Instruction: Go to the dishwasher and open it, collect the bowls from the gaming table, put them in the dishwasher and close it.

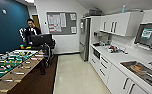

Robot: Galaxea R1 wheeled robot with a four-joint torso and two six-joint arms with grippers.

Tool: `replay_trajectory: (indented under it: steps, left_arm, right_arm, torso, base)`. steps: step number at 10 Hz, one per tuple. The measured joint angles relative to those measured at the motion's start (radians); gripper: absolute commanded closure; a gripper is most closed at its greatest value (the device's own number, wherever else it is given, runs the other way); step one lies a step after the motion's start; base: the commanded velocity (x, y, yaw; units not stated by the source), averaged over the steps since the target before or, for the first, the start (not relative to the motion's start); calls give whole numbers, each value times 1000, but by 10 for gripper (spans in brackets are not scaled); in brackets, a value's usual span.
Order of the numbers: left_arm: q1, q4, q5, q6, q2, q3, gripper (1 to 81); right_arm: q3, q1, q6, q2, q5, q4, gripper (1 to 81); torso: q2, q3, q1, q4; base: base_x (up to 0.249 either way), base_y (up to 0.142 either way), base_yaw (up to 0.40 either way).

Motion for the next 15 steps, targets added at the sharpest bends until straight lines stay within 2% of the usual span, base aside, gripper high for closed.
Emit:
replay_trajectory:
  steps: [15]
  left_arm:
    - [-3,7,4,0,9,-1,10]
  right_arm:
    - [-33,2,-12,22,-3,-20,10]
  torso:
    - [0,0,0,0]
  base:
    - [0,0,362]
